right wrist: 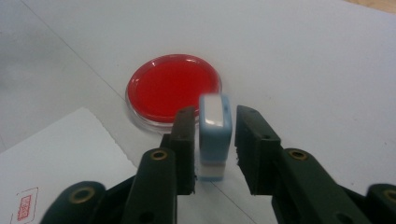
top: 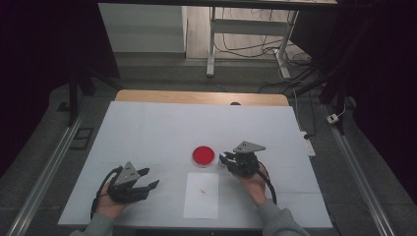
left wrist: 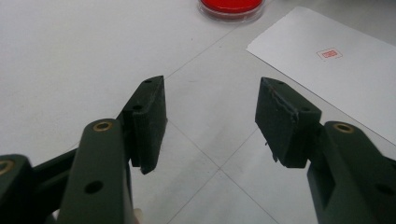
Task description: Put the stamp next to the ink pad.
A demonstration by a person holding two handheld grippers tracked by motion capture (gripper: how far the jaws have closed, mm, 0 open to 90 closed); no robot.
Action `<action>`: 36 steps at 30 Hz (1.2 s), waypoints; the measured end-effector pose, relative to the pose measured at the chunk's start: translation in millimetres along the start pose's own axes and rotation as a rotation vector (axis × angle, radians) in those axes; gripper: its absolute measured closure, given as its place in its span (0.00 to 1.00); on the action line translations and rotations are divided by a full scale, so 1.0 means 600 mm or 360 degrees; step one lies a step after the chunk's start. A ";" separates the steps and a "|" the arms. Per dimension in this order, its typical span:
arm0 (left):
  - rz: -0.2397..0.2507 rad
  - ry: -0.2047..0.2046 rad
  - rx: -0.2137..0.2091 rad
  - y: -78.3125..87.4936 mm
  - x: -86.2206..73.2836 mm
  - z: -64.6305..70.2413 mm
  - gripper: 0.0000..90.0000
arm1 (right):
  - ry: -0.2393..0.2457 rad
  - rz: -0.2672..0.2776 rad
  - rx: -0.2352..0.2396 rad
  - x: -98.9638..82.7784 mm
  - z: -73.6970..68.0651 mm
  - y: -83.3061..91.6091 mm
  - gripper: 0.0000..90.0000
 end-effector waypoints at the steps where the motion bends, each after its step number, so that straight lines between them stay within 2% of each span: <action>1: 0.0000 0.0000 0.0000 0.000 0.000 0.000 0.48 | 0.0003 -0.0001 -0.0001 0.000 0.000 0.001 0.73; 8: -0.0001 -0.0001 0.0003 0.001 -0.001 -0.002 0.48 | -0.0009 0.0068 0.0022 0.006 -0.001 0.010 0.61; 15: -0.0007 0.0029 0.0014 0.000 -0.006 -0.011 0.47 | 0.0027 0.0123 0.0063 0.005 -0.001 0.043 0.51; 24: -0.0015 0.0042 0.0009 0.003 -0.012 -0.017 0.46 | 0.0121 0.0186 0.0049 -0.020 -0.007 0.099 0.49; 32: -0.0022 0.0054 0.0004 0.007 -0.019 -0.023 0.44 | 0.0149 0.0203 -0.0010 -0.056 -0.001 0.150 0.49; 36: -0.0023 0.0057 -0.0004 0.007 -0.019 -0.022 0.44 | 0.0136 0.0203 -0.0055 -0.078 0.006 0.179 0.49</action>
Point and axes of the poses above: each handheld gripper's, and its own axes: y roughly backward along the jaws, x roughly out of its top, z roughly to its right, the point moved 4 cm from there along -y, roughly forward along the jaws, and after that the axes turned 10 degrees about x, right-handed, at the moved point
